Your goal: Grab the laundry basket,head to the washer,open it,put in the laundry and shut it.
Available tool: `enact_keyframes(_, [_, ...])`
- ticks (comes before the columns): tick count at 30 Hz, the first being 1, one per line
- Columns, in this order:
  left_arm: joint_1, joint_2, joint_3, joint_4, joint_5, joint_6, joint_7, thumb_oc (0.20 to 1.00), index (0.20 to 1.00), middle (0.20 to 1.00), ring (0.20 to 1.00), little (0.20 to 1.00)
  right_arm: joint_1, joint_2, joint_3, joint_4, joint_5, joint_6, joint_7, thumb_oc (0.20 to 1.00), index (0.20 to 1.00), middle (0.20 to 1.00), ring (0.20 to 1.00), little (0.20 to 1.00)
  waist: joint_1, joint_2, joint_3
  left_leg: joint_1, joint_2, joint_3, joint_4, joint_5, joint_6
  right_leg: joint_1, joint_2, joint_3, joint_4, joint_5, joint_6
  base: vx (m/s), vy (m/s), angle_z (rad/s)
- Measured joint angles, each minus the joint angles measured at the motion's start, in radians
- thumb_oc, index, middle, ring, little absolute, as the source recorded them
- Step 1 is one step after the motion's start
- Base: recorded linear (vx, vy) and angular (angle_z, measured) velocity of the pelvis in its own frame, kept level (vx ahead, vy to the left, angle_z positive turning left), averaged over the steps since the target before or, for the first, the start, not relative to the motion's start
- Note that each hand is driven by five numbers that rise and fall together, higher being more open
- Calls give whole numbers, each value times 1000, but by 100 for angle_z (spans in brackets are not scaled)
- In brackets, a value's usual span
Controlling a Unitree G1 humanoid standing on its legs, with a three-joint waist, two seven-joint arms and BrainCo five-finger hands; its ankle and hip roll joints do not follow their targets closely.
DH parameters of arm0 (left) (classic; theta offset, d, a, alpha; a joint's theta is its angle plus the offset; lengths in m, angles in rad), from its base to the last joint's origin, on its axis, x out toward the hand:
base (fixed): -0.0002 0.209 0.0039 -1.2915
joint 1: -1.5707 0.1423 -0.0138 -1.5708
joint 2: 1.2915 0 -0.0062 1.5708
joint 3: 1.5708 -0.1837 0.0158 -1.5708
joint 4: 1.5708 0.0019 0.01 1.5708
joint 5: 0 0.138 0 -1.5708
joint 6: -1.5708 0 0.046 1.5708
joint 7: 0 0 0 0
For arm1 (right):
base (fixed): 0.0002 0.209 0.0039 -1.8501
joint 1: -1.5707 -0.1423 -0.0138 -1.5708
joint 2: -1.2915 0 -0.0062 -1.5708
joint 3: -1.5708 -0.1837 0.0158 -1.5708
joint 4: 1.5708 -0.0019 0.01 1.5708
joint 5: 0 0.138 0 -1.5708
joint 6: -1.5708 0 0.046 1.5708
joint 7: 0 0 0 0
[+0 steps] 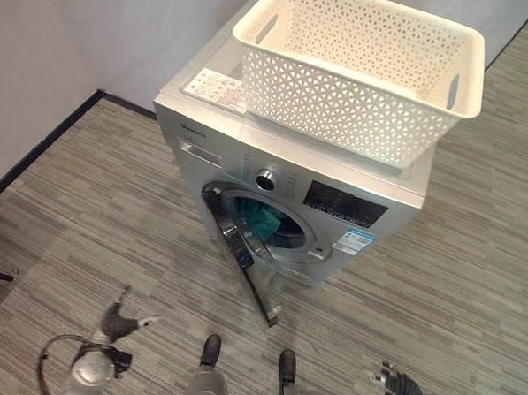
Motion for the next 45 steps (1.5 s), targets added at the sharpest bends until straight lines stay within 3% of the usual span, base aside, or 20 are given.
enact_keyframes(2, [-89, 18, -122, 81, 73, 4, -40, 1000, 1000, 1000, 1000, 1000, -34, -32, 22, 8, -2, -5, -15, 1000, 1000, 1000, 1000, 1000, -31, 9, 6, 5, 5, 2, 0, 2, -4, 1, 4, 8, 0, 6, -4, 38, 64, -5])
enact_keyframes(3, [-201, 74, -352, 195, 138, 2, -84, 1000, 1000, 1000, 1000, 1000, -48, -58, 69, 24, -13, -1, -17, 1000, 1000, 1000, 1000, 1000, -42, 17, 5, 20, 4, 9, -1, 3, -4, 16, 4, 9, 0, 5, -5, 49, 67, -13])
enact_keyframes(4, [-247, 72, -414, 251, 186, -5, -107, 1000, 1000, 1000, 1000, 1000, -48, -64, 71, 18, -23, -2, -20, 1000, 1000, 1000, 1000, 1000, -55, 18, 5, 35, 6, 24, -3, 2, -3, 26, 2, 16, 0, 4, -5, 44, 84, -21])
enact_keyframes(7, [-329, 24, -445, 295, 272, -25, -118, 1000, 1000, 1000, 1000, 1000, -26, -72, 74, -20, -23, -7, -35, 1000, 1000, 1000, 1000, 1000, -123, 18, 5, 55, 5, 36, -15, 1, -3, 28, 3, 36, 0, 9, -3, 32, 109, -19])
enact_keyframes(9, [-417, -18, -511, 404, 316, -39, -114, 1000, 1000, 1000, 1000, 1000, -10, -77, 102, -74, -22, -12, -37, 1000, 1000, 1000, 1000, 1000, -135, 16, 5, 68, 6, 67, -24, 0, -1, 25, 4, 61, 0, 13, -2, -13, 95, -40])
enact_keyframes(11, [-498, -39, -562, 459, 368, -53, -97, 1000, 1000, 1000, 1000, 1000, 6, -78, 109, -118, -21, -15, -38, 1000, 1000, 1000, 1000, 1000, -174, 5, 3, 62, 3, 101, -35, -2, 1, -5, 2, 87, 0, 24, 2, -48, 79, -45])
enact_keyframes(12, [-544, -38, -602, 484, 398, -57, -88, 1000, 1000, 1000, 1000, 1000, 8, -79, 109, -131, -21, -16, -37, 1000, 1000, 1000, 1000, 1000, -171, 4, -1, 46, 2, 107, -35, -5, 7, -19, 1, 95, 0, 26, 4, -98, 75, -29])
enact_keyframes(19, [-881, 60, -701, 613, 466, -56, -3, 1000, 1000, 1000, 1000, 1000, 31, -93, 107, -213, 44, -51, -64, 1000, 1000, 1000, 1000, 1000, -266, -57, 4, -110, -5, 139, -35, 26, 9, -197, 0, 126, 9, 92, 13, -94, 74, -17])
enact_keyframes(24, [-1038, 86, -701, 692, 403, -36, 35, 1000, 1000, 1000, 1000, 1000, 16, -94, 104, -306, 131, -79, -97, 1000, 1000, 1000, 1000, 1000, -314, -116, 19, -233, -29, 160, -35, 41, 18, -335, -13, 166, 9, 107, 39, -61, 47, -13])
enact_keyframes(30, [-1096, 38, -632, 753, 159, -22, 40, 1000, 1000, 1000, 1000, 1000, -18, -33, 120, -336, 162, -103, -145, 1000, 1000, 1000, 1000, 1000, -342, -165, 40, -294, -49, 167, -36, 54, 25, -403, -28, 182, 9, 131, 45, -22, 31, -2])
enact_keyframes(35, [-1083, -29, -572, 707, -114, -8, 94, 1000, 1000, 1000, 1000, 1000, -73, 3, 184, -288, 176, -111, -168, 1000, 1000, 1000, 1000, 1000, -335, -168, 43, -318, -61, 165, -36, 60, 33, -425, -43, 177, 9, 133, 52, 9, 7, 2])
enact_keyframes(37, [-1009, -53, -491, 579, -206, -14, 171, 1000, 1000, 1000, 1000, 1000, -73, 17, 190, -284, 176, -112, -168, 1000, 1000, 1000, 1000, 1000, -331, -166, 44, -309, -63, 164, -36, 60, 33, -416, -45, 174, 9, 131, 54, 39, 15, 4])
enact_keyframes(39, [-969, -67, -465, 510, -248, -18, 188, 1000, 1000, 1000, 1000, 1000, -79, 26, 188, -289, 175, -113, -167, 1000, 1000, 1000, 1000, 1000, -328, -167, 49, -293, -63, 165, -36, 63, 37, -400, -46, 171, 10, 132, 55, 75, 20, -4])
enact_keyframes(42, [-764, -72, -368, 289, -292, -89, 217, 1000, 1000, 1000, 1000, 1000, -57, 31, 186, -299, 170, -113, -161, 1000, 1000, 1000, 1000, 1000, -307, -160, 56, -183, -58, 197, -37, 40, 41, -308, -40, 178, 9, 121, 58, 105, 12, -26])
enact_keyframes(44, [-584, -109, -294, 130, -328, -164, 206, 1000, 1000, 1000, 1000, 1000, -15, 42, 165, -281, 147, -120, -156, 1000, 1000, 1000, 1000, 1000, -286, -132, 55, -84, -50, 217, -38, 6, 40, -220, -43, 170, 7, 82, 54, 192, 14, -21])
enact_keyframes(45, [-485, -151, -292, 95, -331, -208, 197, 1000, 1000, 1000, 1000, 1000, 34, 38, 143, -255, 133, -121, -148, 1000, 1000, 1000, 1000, 1000, -255, -83, 31, -61, -48, 212, -41, -15, 41, -191, -45, 155, 0, 55, 51, 159, 6, -5])
